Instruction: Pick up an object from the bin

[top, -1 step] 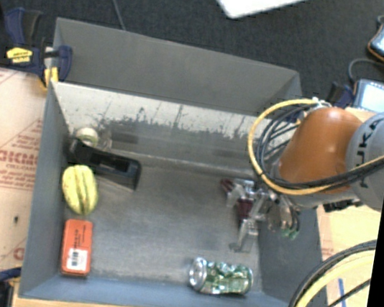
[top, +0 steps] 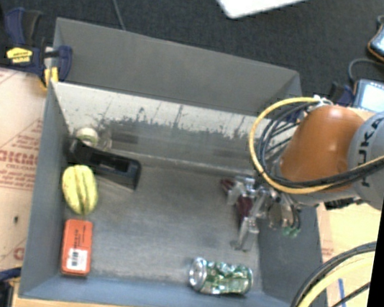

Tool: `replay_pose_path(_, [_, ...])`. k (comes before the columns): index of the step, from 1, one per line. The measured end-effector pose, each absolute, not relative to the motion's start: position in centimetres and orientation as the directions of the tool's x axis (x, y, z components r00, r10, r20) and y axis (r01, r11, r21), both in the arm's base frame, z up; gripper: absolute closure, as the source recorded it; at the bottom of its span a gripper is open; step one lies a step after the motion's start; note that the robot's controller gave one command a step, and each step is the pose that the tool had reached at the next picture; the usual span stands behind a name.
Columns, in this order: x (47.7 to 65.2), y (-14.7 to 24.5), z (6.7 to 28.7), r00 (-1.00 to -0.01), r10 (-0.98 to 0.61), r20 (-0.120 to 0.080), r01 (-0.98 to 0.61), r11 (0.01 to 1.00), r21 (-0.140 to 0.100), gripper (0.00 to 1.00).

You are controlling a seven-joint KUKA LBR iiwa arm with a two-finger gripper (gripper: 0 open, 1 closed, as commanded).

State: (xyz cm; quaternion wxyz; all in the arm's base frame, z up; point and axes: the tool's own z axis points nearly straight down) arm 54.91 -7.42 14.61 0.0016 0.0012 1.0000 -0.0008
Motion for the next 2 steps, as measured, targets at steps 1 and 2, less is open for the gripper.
replay_pose_path(1, [54.1, -7.1, 13.4, -0.988, -0.156, -0.006, -0.156, 0.988, -0.003, 0.00])
replay_pose_path(2, [53.0, -6.9, 10.6, -0.933, -0.359, -0.004, -0.359, 0.933, -0.003, 0.00])
